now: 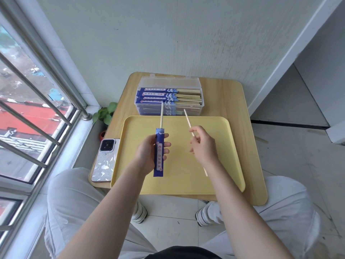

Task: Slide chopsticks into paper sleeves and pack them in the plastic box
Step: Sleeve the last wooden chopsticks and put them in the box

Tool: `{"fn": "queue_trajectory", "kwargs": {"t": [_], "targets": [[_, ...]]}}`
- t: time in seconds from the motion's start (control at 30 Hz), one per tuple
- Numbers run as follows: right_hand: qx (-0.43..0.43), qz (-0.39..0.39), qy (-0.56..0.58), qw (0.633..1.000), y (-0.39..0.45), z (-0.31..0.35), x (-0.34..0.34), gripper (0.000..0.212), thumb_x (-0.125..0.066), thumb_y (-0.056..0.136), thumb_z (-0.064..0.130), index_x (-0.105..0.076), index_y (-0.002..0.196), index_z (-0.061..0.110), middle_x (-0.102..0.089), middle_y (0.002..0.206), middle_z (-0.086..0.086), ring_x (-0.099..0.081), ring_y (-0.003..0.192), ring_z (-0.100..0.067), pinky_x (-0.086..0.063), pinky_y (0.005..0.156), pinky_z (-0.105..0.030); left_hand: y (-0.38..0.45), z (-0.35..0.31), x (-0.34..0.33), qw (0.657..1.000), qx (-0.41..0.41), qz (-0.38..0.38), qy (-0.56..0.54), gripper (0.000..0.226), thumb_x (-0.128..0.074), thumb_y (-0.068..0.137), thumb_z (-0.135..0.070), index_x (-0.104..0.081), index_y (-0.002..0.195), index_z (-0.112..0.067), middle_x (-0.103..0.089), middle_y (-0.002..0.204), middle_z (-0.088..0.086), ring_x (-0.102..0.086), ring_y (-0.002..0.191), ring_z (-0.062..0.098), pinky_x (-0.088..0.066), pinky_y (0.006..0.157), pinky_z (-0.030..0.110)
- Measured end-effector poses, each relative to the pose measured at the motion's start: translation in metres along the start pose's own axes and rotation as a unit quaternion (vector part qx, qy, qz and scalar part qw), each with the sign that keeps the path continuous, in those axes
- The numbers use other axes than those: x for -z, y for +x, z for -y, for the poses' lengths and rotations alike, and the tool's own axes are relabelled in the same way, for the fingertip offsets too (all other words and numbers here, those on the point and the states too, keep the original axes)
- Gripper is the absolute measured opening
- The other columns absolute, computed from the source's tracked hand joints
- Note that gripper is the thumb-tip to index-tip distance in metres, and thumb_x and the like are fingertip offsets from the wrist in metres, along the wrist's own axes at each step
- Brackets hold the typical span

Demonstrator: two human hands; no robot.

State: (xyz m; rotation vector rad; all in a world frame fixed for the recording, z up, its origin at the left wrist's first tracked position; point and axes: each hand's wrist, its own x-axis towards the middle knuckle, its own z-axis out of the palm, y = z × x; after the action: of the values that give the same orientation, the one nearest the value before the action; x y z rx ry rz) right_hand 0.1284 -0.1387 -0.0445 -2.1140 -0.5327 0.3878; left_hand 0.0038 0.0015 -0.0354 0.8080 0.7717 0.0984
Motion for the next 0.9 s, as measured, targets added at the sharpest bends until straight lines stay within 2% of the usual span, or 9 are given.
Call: {"fn": "queue_trajectory", "kwargs": {"t": [0.1,0.2,0.33,0.4,0.47,0.53,0.6,0.7,0.9], "targets": [[-0.003,-0.026,0.145,0.989,0.004,0.012,0.007,0.033,-0.047,0.1,0.004,-0.07,0.103,0.027,-0.067,0.089,-0.006,-0.071,0.065,-0.016,-0.058,0.062,-0.028,0.002,0.001,0.002,1.0,0.01,-0.011,0.018,0.048,-0.029,0.104,-0.032,-0.068,0.116,-0.007,-0.06,0.074,0.004,-0.05,0.059,0.016,-0.038,0.06,0.029],[-0.049,-0.029,0.283,0.958,0.009,0.027,0.013,0.03,-0.048,0.097,0.001,-0.072,0.095,0.019,-0.074,0.093,-0.009,-0.074,0.077,-0.024,-0.058,0.068,-0.029,0.002,0.002,0.002,0.999,0.008,-0.019,0.025,0.037,-0.039,0.103,-0.028,-0.068,0.111,-0.006,-0.05,0.068,0.0,-0.046,0.055,0.013,-0.037,0.057,0.026],[-0.059,-0.016,0.37,0.927,0.009,0.033,0.021,0.019,-0.055,0.094,-0.003,-0.069,0.096,0.01,-0.076,0.099,-0.014,-0.075,0.085,-0.027,-0.058,0.072,-0.03,0.001,0.006,0.003,0.997,-0.03,-0.025,0.066,0.017,-0.052,0.104,-0.023,-0.059,0.1,-0.008,-0.054,0.074,0.004,-0.059,0.062,0.017,-0.053,0.059,0.029],[-0.057,-0.011,0.387,0.92,0.009,0.033,0.022,0.012,-0.061,0.095,0.0,-0.067,0.097,0.01,-0.076,0.096,-0.016,-0.074,0.078,-0.025,-0.056,0.066,-0.027,-0.001,0.007,0.002,0.992,-0.05,-0.028,0.11,0.013,-0.052,0.104,-0.018,-0.056,0.1,-0.007,-0.062,0.079,0.007,-0.067,0.069,0.022,-0.058,0.062,0.032],[-0.062,-0.013,0.382,0.922,0.008,0.033,0.022,0.005,-0.063,0.097,0.01,-0.068,0.096,0.01,-0.075,0.081,-0.011,-0.067,0.063,-0.02,-0.05,0.058,-0.026,-0.003,0.007,0.0,0.985,-0.065,-0.021,0.161,0.008,-0.05,0.104,-0.013,-0.055,0.102,-0.008,-0.068,0.087,0.01,-0.07,0.073,0.027,-0.056,0.061,0.034],[-0.063,-0.019,0.36,0.931,0.008,0.032,0.022,0.015,-0.061,0.099,0.018,-0.071,0.091,0.01,-0.065,0.066,-0.003,-0.054,0.052,-0.015,-0.043,0.052,-0.024,-0.003,0.006,-0.002,0.977,-0.06,-0.027,0.201,0.007,-0.049,0.102,-0.009,-0.055,0.098,-0.01,-0.07,0.085,0.013,-0.066,0.066,0.029,-0.05,0.059,0.032],[-0.062,-0.023,0.34,0.938,0.008,0.031,0.023,0.022,-0.06,0.1,0.023,-0.072,0.085,0.012,-0.056,0.062,0.0,-0.046,0.051,-0.014,-0.038,0.049,-0.023,-0.002,0.004,-0.004,0.972,-0.055,-0.033,0.228,0.011,-0.048,0.098,-0.008,-0.055,0.091,-0.009,-0.066,0.076,0.016,-0.055,0.055,0.027,-0.043,0.055,0.03],[-0.067,-0.034,0.343,0.936,0.009,0.03,0.022,0.025,-0.059,0.101,0.024,-0.068,0.081,0.012,-0.056,0.062,-0.002,-0.048,0.051,-0.017,-0.041,0.05,-0.028,-0.005,0.004,-0.008,0.963,-0.057,-0.02,0.261,0.021,-0.044,0.098,-0.014,-0.057,0.085,-0.004,-0.053,0.065,0.015,-0.042,0.049,0.024,-0.035,0.053,0.03],[-0.08,-0.049,0.322,0.942,0.009,0.027,0.019,0.023,-0.059,0.1,0.02,-0.065,0.083,0.005,-0.06,0.061,-0.005,-0.054,0.048,-0.019,-0.047,0.049,-0.029,-0.009,0.005,-0.014,0.959,-0.058,-0.014,0.278,0.029,-0.041,0.098,-0.016,-0.062,0.086,0.001,-0.05,0.064,0.015,-0.042,0.047,0.02,-0.038,0.049,0.026]]}}
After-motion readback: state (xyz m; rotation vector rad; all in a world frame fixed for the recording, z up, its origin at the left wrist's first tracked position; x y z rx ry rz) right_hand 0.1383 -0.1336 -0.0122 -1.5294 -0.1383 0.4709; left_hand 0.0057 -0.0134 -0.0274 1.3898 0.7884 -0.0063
